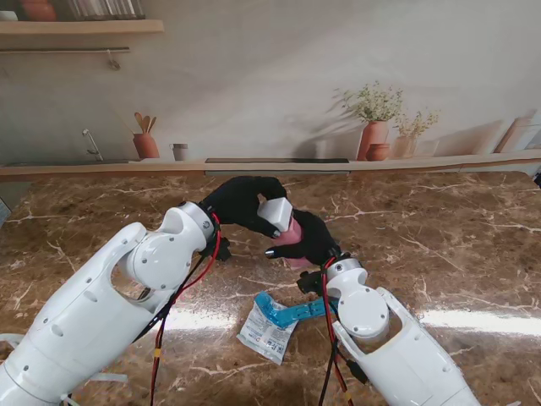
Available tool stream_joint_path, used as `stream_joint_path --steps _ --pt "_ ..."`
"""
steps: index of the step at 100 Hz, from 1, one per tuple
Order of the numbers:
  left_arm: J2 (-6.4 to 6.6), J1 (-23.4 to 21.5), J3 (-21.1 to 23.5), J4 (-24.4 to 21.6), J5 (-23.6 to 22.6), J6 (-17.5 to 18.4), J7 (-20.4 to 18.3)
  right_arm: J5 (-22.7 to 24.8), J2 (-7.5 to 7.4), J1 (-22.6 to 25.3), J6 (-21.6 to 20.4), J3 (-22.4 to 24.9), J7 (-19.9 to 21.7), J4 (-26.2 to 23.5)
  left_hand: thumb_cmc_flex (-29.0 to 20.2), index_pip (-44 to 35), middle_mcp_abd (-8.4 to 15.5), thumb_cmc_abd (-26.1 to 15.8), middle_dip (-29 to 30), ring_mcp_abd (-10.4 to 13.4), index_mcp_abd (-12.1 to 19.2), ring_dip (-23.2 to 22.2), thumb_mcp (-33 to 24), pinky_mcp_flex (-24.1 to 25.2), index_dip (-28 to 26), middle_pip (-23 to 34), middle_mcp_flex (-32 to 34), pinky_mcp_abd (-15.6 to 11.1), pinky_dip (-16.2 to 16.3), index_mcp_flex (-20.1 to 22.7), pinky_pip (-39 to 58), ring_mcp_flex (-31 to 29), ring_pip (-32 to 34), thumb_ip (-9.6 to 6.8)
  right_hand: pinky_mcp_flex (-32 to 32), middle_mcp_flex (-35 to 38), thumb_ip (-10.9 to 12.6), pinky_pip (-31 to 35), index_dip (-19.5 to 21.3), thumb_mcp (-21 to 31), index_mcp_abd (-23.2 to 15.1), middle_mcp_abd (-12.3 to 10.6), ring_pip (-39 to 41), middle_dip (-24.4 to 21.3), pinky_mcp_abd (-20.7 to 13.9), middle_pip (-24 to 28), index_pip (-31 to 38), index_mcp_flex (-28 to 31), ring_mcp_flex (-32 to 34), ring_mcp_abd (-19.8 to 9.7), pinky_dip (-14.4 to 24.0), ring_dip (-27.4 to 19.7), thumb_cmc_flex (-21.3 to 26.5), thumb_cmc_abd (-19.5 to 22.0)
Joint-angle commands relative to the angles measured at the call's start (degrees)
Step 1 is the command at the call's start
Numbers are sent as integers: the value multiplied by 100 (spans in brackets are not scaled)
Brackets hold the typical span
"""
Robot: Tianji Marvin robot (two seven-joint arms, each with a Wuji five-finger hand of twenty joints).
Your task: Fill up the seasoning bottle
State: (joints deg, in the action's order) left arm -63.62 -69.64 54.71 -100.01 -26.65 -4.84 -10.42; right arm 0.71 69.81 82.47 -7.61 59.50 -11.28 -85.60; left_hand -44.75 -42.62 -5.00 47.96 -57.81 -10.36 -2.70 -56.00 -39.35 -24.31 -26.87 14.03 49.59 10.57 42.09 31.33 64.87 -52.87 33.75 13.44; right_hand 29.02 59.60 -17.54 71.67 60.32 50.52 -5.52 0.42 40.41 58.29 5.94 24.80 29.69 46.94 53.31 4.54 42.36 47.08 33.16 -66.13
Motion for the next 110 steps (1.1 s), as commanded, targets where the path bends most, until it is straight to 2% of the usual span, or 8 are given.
stream_joint_path --steps 1,15,25,28,49,68,100,110 --pt "12 32 -25 -46 -2 135 -62 -79 94 2 65 73 71 -136 -1406 -1213 346 -1303 -116 -46 1107 -276 -824 282 -603 481 139 -120 -36 1020 -295 284 -404 -445 396 506 356 1531 728 1398 -1346 -757 2578 434 -15 1698 2342 1103 414 -471 637 680 1592 3556" --pt "94 114 9 -89 -53 310 -381 -344 118 23 125 125 104 -184 -1876 -118 502 -1503 2725 9 1202 -542 -1452 1221 -495 1163 -1454 -427 -114 -53 -649 1300 -1226 -468 391 504 355 1558 725 1405 -1341 -752 2598 442 -12 1701 2333 1110 412 -473 663 692 1597 3554" --pt "157 176 30 -112 -32 424 -650 -465 138 29 171 146 86 -217 -1626 222 607 -1765 3293 223 1476 123 -1800 1719 -228 824 -2106 -647 137 -711 -997 2084 -1134 -644 385 501 353 1561 725 1408 -1331 -745 2604 446 -7 1700 2329 1110 405 -465 676 697 1597 3556" --pt "168 189 32 -117 -14 432 -704 -479 142 28 180 149 77 -222 -1471 337 633 -1855 3436 264 1491 858 -1886 1812 -112 768 -2269 -678 177 -820 -1124 2287 -1012 -835 385 503 353 1561 725 1410 -1331 -742 2606 447 -6 1702 2329 1112 406 -466 679 698 1598 3556" --pt "242 272 61 -133 55 469 -1042 -522 153 15 205 125 60 -251 -498 1681 839 -1495 3900 395 1382 1977 -1932 2576 931 326 -3335 -842 19 -1514 -1960 3358 -1763 -834 386 506 352 1559 727 1414 -1328 -748 2613 451 -14 1703 2326 1118 408 -463 692 703 1596 3553" --pt "274 320 116 -174 161 415 -1222 -529 154 6 190 103 68 -257 599 2254 749 -1147 4115 371 1087 2607 -986 2809 1326 122 -3721 -724 -42 -1629 -2695 3735 -2255 -773 387 509 351 1555 727 1421 -1330 -743 2615 451 -14 1702 2320 1120 407 -460 702 705 1596 3546" --pt "185 324 96 -327 49 -176 -921 -535 152 4 194 102 76 -266 1352 2612 395 -1951 3914 -105 355 2177 1442 2270 1224 82 -3278 -127 645 -1198 -2099 2923 -1774 -903 387 515 351 1551 723 1435 -1323 -744 2617 446 -14 1696 2314 1132 413 -459 711 705 1597 3531" --pt "215 357 108 -362 54 -131 -1041 -546 156 15 205 112 62 -283 1146 2671 467 -1742 3878 -213 906 2034 1443 2171 1186 16 -3424 104 708 -1406 -1844 2857 -1673 -941 388 518 350 1550 720 1439 -1322 -738 2618 448 -14 1697 2312 1135 412 -455 713 706 1599 3529"
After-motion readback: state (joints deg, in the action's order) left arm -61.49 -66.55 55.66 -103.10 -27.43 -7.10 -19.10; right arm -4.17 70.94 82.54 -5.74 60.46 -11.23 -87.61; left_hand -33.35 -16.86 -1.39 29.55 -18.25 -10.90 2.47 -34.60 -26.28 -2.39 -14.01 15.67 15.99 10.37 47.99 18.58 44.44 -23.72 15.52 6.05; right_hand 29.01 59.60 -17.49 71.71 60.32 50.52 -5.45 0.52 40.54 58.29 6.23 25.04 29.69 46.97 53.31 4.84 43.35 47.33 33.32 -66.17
